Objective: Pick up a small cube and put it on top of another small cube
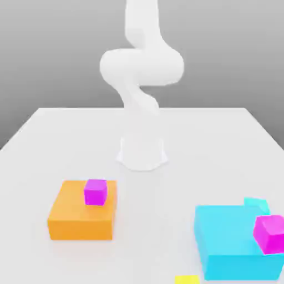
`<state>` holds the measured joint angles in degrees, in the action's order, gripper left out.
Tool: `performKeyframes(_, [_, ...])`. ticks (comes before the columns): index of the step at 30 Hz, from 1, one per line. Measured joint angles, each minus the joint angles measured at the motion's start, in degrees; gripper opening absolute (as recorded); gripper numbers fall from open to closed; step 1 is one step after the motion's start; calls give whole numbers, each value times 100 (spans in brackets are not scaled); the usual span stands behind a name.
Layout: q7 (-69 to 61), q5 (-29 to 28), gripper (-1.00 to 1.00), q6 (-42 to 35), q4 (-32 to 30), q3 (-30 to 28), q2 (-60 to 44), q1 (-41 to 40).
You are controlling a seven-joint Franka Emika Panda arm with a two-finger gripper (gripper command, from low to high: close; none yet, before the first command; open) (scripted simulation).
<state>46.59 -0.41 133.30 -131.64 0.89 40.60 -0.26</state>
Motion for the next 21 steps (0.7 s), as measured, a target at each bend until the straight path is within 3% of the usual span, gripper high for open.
performKeyframes(21, [743,-492,0,1274,123,509,-4397,90])
